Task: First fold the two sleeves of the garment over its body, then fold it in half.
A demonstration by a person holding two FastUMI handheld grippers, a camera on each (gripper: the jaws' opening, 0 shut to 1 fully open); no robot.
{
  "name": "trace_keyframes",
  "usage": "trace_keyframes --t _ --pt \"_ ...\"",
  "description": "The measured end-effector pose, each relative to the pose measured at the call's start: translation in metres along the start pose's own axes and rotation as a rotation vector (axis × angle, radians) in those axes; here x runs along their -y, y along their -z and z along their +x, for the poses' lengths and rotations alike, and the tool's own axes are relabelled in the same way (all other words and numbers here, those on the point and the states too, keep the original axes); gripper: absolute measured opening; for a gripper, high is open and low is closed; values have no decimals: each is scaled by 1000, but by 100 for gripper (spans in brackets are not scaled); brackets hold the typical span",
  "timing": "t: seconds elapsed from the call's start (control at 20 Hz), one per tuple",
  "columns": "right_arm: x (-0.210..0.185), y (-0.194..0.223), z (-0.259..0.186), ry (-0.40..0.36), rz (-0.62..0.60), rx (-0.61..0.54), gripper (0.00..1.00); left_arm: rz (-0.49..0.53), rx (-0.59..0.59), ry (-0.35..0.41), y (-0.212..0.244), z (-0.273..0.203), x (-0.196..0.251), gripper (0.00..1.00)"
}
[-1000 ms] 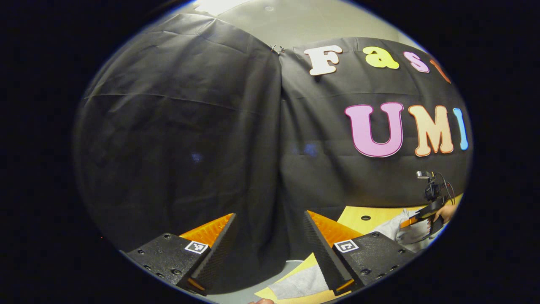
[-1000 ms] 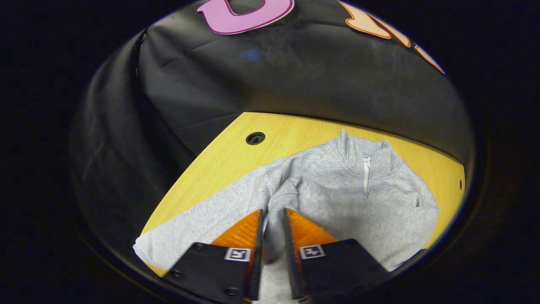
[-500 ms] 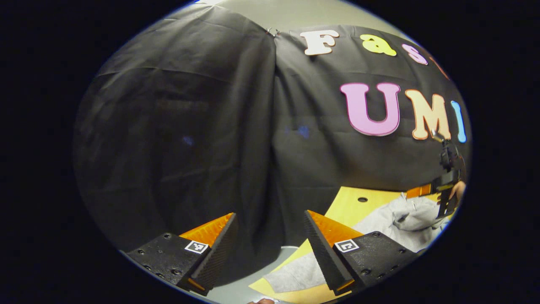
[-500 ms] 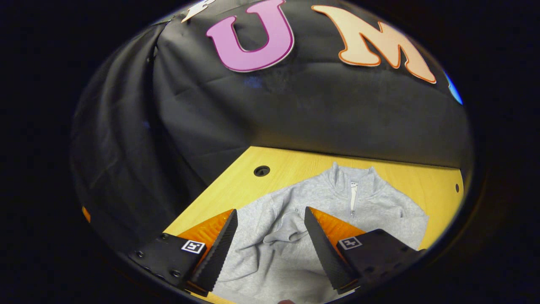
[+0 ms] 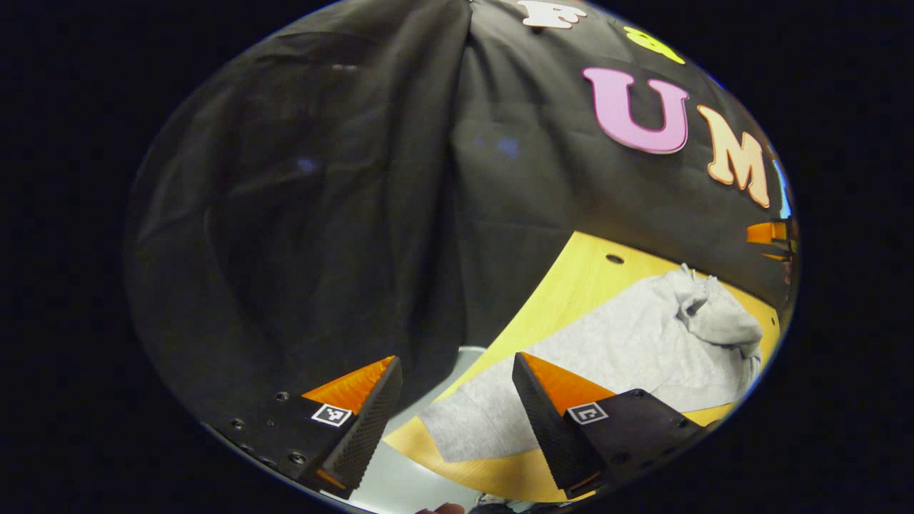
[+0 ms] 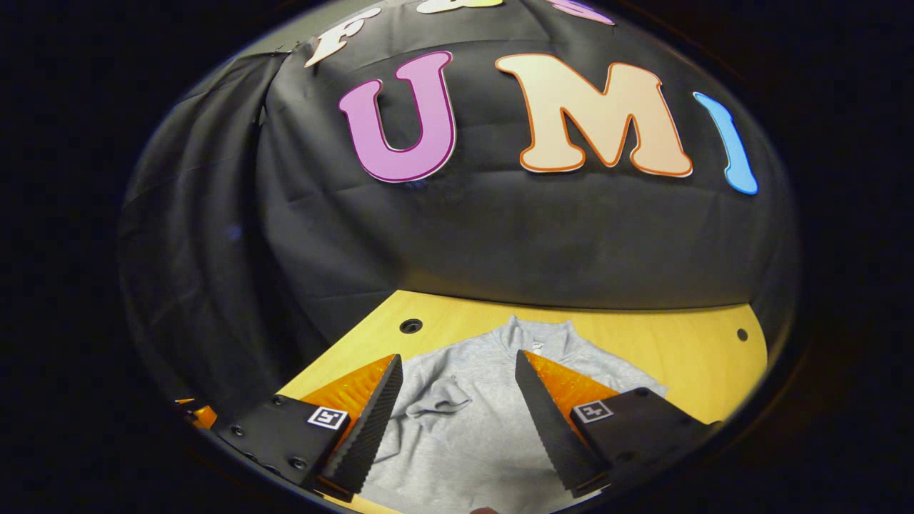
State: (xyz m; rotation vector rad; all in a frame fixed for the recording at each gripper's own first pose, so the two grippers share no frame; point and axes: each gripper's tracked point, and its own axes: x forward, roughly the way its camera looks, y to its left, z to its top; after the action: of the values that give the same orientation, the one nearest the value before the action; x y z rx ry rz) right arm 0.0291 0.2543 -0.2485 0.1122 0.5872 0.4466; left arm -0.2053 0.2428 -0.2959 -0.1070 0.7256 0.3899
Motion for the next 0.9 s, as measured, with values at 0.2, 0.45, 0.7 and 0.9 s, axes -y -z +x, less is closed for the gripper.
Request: trace_keyframes --t 0.2,0.45,0.7,0.9 --pt "17 0 -18 25 -18 14 98 -55 -108 -24 36 16 1 94" --pt "40 -4 -31 53 3 28 98 -28 -159 -37 55 26 9 96" --pt "58 -9 -44 68 5 36 98 -40 -206 -60 85 34 18 96" --pt "68 -13 -56 67 12 50 98 -45 -182 -65 80 32 18 97"
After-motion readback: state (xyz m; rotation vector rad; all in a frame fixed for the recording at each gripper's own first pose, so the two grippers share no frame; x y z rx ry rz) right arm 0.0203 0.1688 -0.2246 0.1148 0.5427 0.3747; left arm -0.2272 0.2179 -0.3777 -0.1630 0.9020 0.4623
